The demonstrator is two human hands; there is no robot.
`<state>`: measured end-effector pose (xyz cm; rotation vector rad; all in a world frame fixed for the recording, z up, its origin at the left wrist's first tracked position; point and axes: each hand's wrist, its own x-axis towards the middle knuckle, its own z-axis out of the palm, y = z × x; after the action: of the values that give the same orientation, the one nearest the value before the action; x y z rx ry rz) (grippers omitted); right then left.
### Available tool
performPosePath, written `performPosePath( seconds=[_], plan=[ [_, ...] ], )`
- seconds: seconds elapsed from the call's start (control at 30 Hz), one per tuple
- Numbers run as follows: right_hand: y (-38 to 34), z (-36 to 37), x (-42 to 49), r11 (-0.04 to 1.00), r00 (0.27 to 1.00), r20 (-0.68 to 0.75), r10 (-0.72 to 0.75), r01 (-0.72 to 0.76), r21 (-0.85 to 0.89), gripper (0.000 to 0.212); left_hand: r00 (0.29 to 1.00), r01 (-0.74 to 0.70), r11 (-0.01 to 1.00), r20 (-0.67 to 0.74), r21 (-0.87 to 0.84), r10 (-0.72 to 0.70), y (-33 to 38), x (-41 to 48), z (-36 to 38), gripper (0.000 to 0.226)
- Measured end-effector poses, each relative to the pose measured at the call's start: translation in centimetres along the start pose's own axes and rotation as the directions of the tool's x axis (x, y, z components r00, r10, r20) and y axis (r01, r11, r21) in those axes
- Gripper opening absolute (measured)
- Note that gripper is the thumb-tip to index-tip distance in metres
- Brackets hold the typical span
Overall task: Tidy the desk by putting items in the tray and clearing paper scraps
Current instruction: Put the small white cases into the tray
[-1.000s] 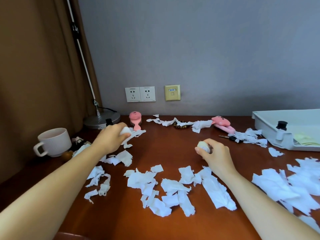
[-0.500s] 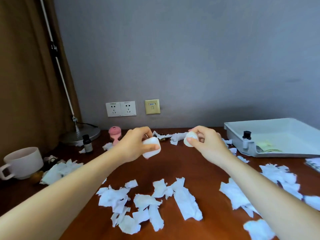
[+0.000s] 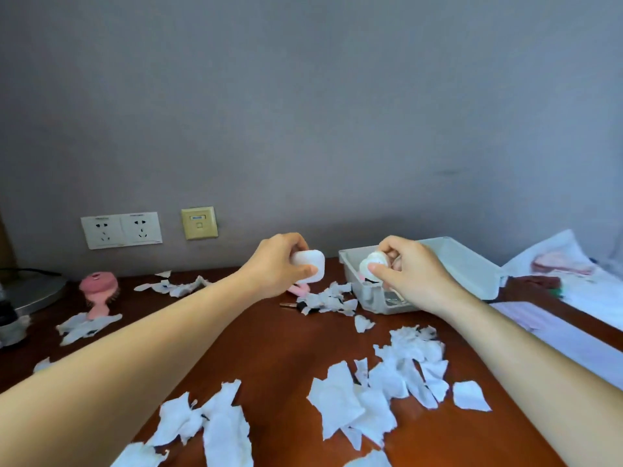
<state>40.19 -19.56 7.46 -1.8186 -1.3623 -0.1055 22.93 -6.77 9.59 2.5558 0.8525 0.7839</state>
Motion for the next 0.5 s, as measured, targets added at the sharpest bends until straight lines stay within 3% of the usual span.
performPosePath(
  seconds=[0.23,0.5],
  plan=[
    [6.6,-2.0,2.1,0.986,0.975,-0.147,0.17,-0.168,0.023,0.011,1.0,0.018,1.0,0.009,-0.018,-0.018,2.5,6.2,5.0,0.03],
    [13.3,-1.8,5.7,0.958,0.952,-0.109,0.286,-0.288,-0.004,0.014,0.999,0.037,0.998,0.027,-0.053,-0.035,3.3,13.5,9.3,0.028]
  ],
)
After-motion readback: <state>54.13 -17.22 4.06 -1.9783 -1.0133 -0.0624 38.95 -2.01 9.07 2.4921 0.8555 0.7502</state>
